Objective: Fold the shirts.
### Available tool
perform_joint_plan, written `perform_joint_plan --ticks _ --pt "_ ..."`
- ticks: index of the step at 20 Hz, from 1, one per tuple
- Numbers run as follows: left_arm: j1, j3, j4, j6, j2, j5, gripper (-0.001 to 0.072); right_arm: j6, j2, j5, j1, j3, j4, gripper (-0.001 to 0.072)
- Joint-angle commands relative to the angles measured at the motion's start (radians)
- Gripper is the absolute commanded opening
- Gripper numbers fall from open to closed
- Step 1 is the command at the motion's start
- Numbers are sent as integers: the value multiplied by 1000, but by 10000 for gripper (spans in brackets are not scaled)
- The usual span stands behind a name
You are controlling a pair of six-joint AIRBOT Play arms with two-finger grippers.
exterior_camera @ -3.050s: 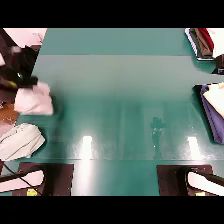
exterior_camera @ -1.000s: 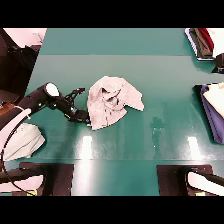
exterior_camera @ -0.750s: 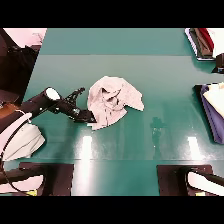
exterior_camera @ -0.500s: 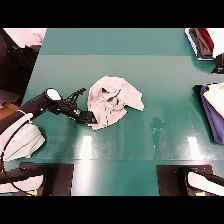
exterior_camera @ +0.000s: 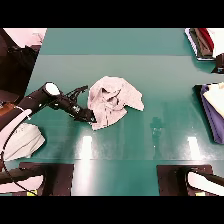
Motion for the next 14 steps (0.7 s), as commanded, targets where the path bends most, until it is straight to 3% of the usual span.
perform_joint_plan --ticks 1,9,10,11,12,14 --pt "-3 8 3 -3 0 32 596 0 0 0 0 0 0 13" --pt "-3 -58 3 -29 -2 72 595 0 0 0 0 0 0 13" --pt "-3 -59 0 -28 -1 93 383 0 0 0 0 0 0 13" --pt "-3 -59 0 -27 -1 112 105 0 0 0 0 0 0 13" --pt "-3 -59 -2 -29 -1 130 33 0 0 1 0 0 0 13" --pt "-3 -59 -6 -28 0 132 23 0 0 2 0 0 0 13"
